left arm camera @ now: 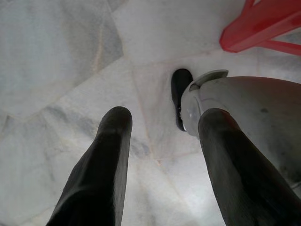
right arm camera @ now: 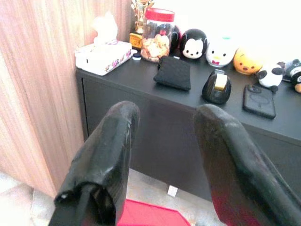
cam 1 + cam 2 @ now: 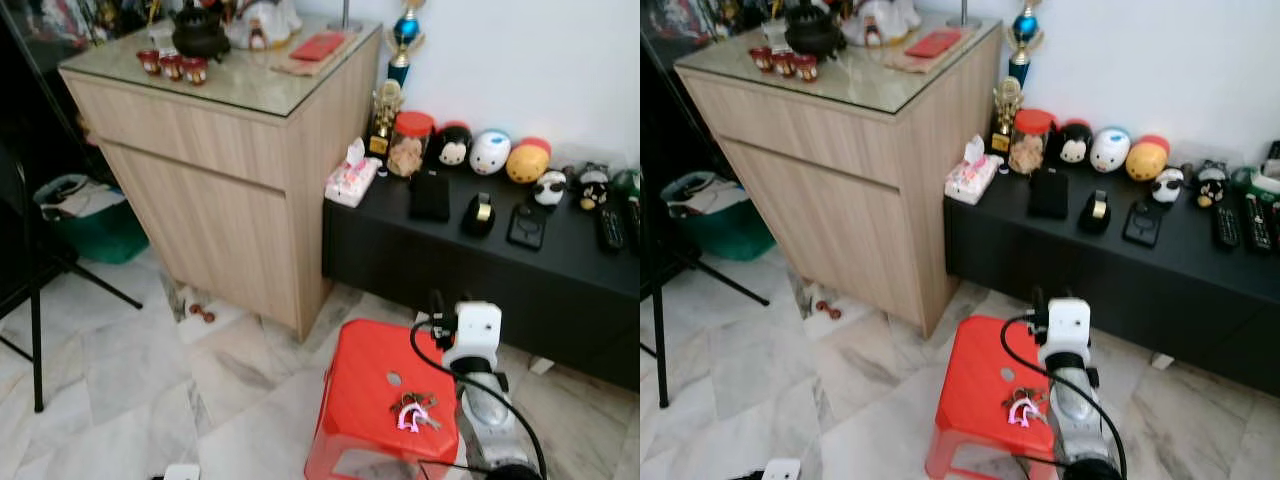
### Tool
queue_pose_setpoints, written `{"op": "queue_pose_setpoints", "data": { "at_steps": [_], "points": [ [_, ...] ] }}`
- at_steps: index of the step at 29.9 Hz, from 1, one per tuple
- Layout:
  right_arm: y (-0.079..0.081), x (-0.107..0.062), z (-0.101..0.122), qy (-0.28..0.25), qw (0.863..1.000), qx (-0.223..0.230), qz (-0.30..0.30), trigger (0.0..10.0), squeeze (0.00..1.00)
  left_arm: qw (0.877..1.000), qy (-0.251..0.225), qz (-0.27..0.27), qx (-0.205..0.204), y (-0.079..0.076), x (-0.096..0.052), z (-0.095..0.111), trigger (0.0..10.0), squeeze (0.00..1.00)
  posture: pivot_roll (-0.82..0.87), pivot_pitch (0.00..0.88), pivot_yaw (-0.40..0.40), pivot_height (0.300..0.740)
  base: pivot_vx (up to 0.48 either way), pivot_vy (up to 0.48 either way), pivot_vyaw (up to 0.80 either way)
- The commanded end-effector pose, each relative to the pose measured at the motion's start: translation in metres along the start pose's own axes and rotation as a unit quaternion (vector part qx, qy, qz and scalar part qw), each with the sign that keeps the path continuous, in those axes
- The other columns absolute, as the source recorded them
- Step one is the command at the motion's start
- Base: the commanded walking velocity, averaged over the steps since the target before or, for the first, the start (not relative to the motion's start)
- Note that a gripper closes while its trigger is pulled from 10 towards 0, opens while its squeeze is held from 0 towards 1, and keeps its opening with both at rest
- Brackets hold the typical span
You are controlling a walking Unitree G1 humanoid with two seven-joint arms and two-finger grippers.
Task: Hang keys on a hook
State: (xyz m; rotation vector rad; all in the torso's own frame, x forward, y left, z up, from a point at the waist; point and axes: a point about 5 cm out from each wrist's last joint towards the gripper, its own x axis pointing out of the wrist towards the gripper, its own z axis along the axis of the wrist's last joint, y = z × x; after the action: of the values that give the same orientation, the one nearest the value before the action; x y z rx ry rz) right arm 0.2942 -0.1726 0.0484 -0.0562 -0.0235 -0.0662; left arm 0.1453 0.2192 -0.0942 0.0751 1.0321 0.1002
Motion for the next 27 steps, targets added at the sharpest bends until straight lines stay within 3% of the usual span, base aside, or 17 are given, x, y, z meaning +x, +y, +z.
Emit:
{"op": "queue_pose_setpoints", "data": {
  "at_steps": [1,6,10,12,14,15,16,17,20,27],
  "points": [
    [-0.002,0.004,0.019,-0.045,0.999,0.017,0.005,10.0,0.0,1.0,0.012,0.007,0.005,0.004,-0.002,-0.008,10.0,0.0,0.1,0.085,-0.008,0.74,0.0,0.0,0.0],
    [-0.004,0.001,0.033,-0.064,0.998,0.028,-0.002,10.0,0.0,1.0,0.011,0.009,0.005,0.004,-0.002,-0.008,10.0,0.0,0.1,0.078,-0.01,0.74,0.0,0.0,0.0],
    [-0.007,-0.008,0.034,-0.042,0.997,0.065,-0.024,10.0,0.0,1.0,0.01,0.011,0.007,0.005,-0.002,-0.008,10.0,0.0,0.1,0.073,-0.009,0.74,0.0,0.0,0.0],
    [-0.008,-0.012,0.036,-0.036,0.997,0.059,-0.02,10.0,0.0,1.0,0.009,0.012,0.007,0.005,-0.002,-0.007,10.0,0.0,0.1,0.069,-0.01,0.74,0.0,0.0,0.0],
    [-0.009,-0.014,0.033,0.011,0.992,0.118,-0.036,10.0,0.0,1.0,0.007,0.014,0.009,0.005,-0.001,-0.006,10.0,0.0,0.1,0.064,-0.009,0.74,0.0,0.0,0.0],
    [-0.009,-0.014,0.033,0.011,0.992,0.118,-0.036,10.0,0.0,1.0,0.007,0.014,0.009,0.005,-0.001,-0.006,10.0,0.0,0.1,0.064,-0.009,0.74,0.0,0.0,0.0],
    [-0.013,-0.012,0.028,0.048,0.989,0.129,-0.06,10.0,0.0,1.0,0.007,0.014,0.009,0.005,-0.001,-0.005,10.0,0.0,0.09,0.059,-0.006,0.74,0.0,0.0,0.0],
    [-0.016,-0.012,0.026,0.074,0.986,0.131,-0.077,10.0,0.0,1.0,0.006,0.014,0.01,0.006,-0.001,-0.005,10.0,0.0,0.09,0.057,-0.006,0.74,0.0,0.0,0.0],
    [-0.022,0.001,0.039,0.072,0.991,0.092,-0.071,10.0,0.0,1.0,0.004,0.012,0.013,0.004,-0.001,-0.004,10.0,0.0,0.09,0.046,-0.007,0.74,0.0,0.0,0.0],
    [-0.019,0.013,0.043,0.099,0.99,0.095,-0.028,10.0,0.0,1.0,0.001,0.009,0.014,0.001,-0.001,-0.003,10.0,0.0,0.09,0.035,-0.016,0.74,0.0,0.0,0.0]
  ]
}}
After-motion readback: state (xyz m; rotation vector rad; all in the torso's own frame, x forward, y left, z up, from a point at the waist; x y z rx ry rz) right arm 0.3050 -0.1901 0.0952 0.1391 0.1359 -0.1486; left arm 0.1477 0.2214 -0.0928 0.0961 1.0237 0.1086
